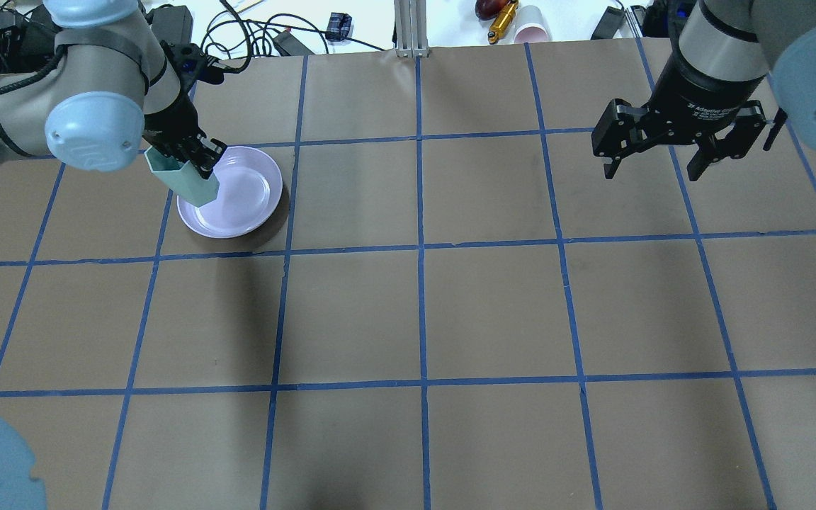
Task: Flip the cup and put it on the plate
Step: 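Carry the upright mug with the left gripper over the white plate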
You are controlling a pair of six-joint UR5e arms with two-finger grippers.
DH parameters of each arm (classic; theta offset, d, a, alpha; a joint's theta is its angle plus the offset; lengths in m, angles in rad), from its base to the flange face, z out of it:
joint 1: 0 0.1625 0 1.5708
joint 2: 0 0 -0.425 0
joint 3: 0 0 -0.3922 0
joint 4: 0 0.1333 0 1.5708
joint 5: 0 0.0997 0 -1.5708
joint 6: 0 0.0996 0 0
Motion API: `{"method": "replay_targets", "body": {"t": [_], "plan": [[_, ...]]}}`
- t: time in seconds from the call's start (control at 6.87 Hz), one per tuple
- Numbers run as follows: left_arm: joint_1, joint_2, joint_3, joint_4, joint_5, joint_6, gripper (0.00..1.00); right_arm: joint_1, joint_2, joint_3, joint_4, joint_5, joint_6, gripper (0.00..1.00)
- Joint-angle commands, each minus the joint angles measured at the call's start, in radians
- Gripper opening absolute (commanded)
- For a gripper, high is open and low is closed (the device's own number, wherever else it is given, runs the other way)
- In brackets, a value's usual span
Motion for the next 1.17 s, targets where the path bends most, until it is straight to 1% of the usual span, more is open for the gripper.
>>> {"method": "replay_targets", "body": {"t": [0.0,0.29,0.73,0.87,1.02], "plan": [[-0.002,-0.046,-0.051,0.103,-0.006,0.050,0.00,0.000,0.000,0.000,0.000,0.000,0.000,1.00],[-0.002,-0.078,-0.051,0.140,-0.008,0.050,0.00,0.000,0.000,0.000,0.000,0.000,0.000,1.00],[-0.002,-0.100,-0.051,0.141,-0.008,0.082,0.00,0.000,0.000,0.000,0.000,0.001,0.000,1.00],[-0.002,-0.107,-0.051,0.141,-0.008,0.093,0.13,0.000,0.000,0.000,0.000,0.000,0.000,1.00],[-0.002,-0.107,-0.051,0.141,-0.008,0.091,0.32,0.000,0.000,0.000,0.000,0.000,0.000,1.00]]}}
